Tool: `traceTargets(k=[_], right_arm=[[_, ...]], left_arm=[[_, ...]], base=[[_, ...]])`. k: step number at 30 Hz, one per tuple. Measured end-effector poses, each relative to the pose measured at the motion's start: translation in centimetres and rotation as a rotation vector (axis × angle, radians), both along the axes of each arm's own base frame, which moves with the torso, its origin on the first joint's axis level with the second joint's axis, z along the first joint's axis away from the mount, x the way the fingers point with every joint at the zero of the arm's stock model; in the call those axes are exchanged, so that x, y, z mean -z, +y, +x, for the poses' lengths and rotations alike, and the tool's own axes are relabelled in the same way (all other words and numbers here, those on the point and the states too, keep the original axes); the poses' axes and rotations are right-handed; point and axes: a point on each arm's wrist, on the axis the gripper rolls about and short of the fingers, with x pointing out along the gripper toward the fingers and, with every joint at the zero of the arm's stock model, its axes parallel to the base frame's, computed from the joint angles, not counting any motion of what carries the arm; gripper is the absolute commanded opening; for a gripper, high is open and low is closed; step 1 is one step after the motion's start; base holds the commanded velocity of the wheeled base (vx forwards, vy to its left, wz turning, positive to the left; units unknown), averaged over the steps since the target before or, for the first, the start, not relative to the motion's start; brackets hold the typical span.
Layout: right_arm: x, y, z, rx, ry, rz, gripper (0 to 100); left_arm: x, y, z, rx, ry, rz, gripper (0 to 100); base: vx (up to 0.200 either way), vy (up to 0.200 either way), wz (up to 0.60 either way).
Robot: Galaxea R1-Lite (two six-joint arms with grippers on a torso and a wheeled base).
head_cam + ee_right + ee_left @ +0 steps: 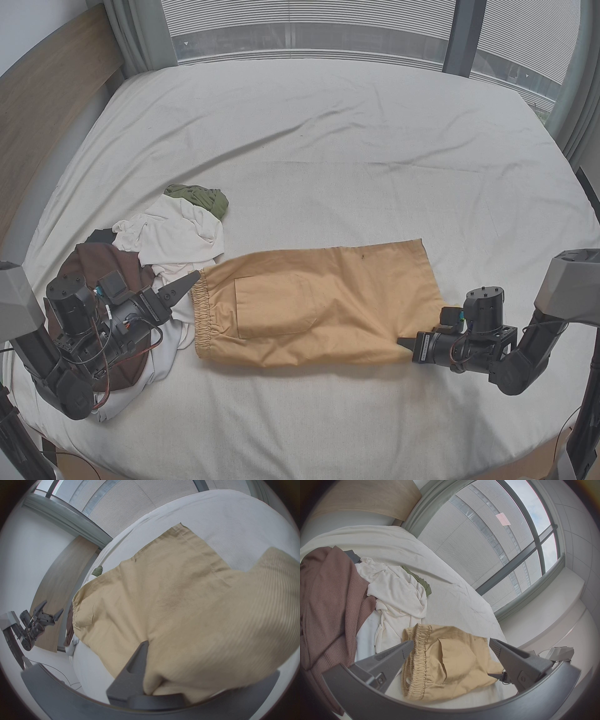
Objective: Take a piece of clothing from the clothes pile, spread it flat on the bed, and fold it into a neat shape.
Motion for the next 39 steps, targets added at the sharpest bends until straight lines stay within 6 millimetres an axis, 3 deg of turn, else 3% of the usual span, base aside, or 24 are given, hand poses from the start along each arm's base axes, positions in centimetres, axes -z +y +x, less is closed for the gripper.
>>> traceTargets(k=[20,36,37,39], right_arm=[[1.0,-2.2,-5.5,0.058,0.119,-0.121,0],[1.0,-2.7,-6.5,0.086,0.087,-0.121,0],[1.1,-2.7,-6.5,0.085,0.086,-0.121,100],[1.2,-2.7,-6.7,0.083,0.09,-0.124,100]], left_arm=[[0.1,-0.2,-0.1,0.008,0.009,-0.003,100],[0.2,-0.2,-0.2,0.009,0.013,-0.002,100],[0.2,-0.2,-0.2,0.009,0.012,-0.002,100],[0.2,-0.2,-0.2,0.009,0.013,-0.002,100]], base=[[0.0,0.0,0.0],[0.0,0.0,0.0],[0.0,0.0,0.0],[0.0,0.0,0.0]])
